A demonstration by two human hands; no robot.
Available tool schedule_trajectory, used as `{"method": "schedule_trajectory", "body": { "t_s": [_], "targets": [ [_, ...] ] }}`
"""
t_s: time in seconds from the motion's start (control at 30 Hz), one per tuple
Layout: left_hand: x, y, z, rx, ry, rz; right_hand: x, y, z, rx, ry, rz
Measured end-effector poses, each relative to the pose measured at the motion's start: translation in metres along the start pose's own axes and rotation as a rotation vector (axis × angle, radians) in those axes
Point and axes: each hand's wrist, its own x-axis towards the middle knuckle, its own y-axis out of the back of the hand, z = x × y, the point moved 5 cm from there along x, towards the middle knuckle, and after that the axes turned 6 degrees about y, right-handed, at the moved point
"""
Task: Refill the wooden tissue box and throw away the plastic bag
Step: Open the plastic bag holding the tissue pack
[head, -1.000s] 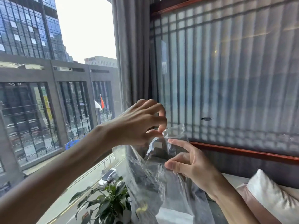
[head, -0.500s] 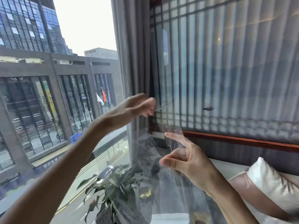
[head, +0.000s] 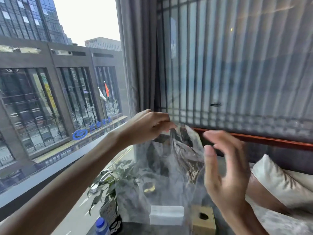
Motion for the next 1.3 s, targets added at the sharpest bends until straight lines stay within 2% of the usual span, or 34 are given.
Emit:
{"method": "schedule_trajectory", "body": {
  "t_s": [0.07, 0.1, 0.17, 0.23, 0.3, 0.5, 0.6, 0.67, 0.8, 0.9, 0.97, 1.03, 1.17, 1.3],
  "targets": [
    [0.006, -0.006, 0.006, 0.042, -0.03, -0.002, 0.004, -0.011, -0.03, -0.004, 0.211, -0.079],
    [0.008, -0.009, 0.008, 0.057, -0.041, -0.007, 0.005, -0.022, -0.04, -0.062, 0.245, -0.189],
    [0.011, -0.012, 0.009, 0.083, -0.037, -0.012, 0.005, -0.047, -0.038, -0.259, 0.205, -0.451],
    [0.012, -0.012, 0.007, 0.078, -0.021, -0.013, 0.005, -0.063, -0.021, -0.437, 0.057, -0.629],
    [0.009, -0.009, 0.004, 0.065, -0.021, -0.008, 0.003, -0.072, -0.005, -0.501, -0.016, -0.698],
    [-0.005, -0.017, -0.02, 0.029, 0.064, -0.078, -0.009, -0.09, 0.027, -0.584, 0.031, -0.763],
    [-0.017, -0.035, -0.041, 0.004, 0.122, -0.144, -0.021, -0.09, 0.033, -0.576, 0.072, -0.805],
    [-0.032, -0.054, -0.051, 0.028, 0.159, -0.114, -0.038, -0.085, 0.033, -0.558, 0.064, -0.863],
    [-0.071, -0.107, -0.052, 0.161, 0.165, -0.062, -0.086, -0.067, 0.024, -0.501, 0.023, -1.076],
    [-0.1, -0.146, -0.049, 0.264, 0.179, -0.031, -0.123, -0.047, 0.019, -0.332, -0.047, -1.187],
    [-0.122, -0.172, -0.045, 0.302, 0.193, -0.058, -0.151, -0.035, 0.019, -0.275, -0.098, -1.24],
    [-0.147, -0.201, -0.038, 0.288, 0.202, -0.12, -0.192, -0.027, 0.017, -0.261, -0.1, -1.394],
    [-0.201, -0.253, -0.007, 0.17, 0.104, -0.167, -0.285, -0.006, 0.006, -0.355, -0.062, -1.732],
    [-0.246, -0.289, 0.016, 0.172, -0.013, -0.203, -0.332, 0.013, -0.018, -0.313, -0.186, -1.765]
  ]
}}
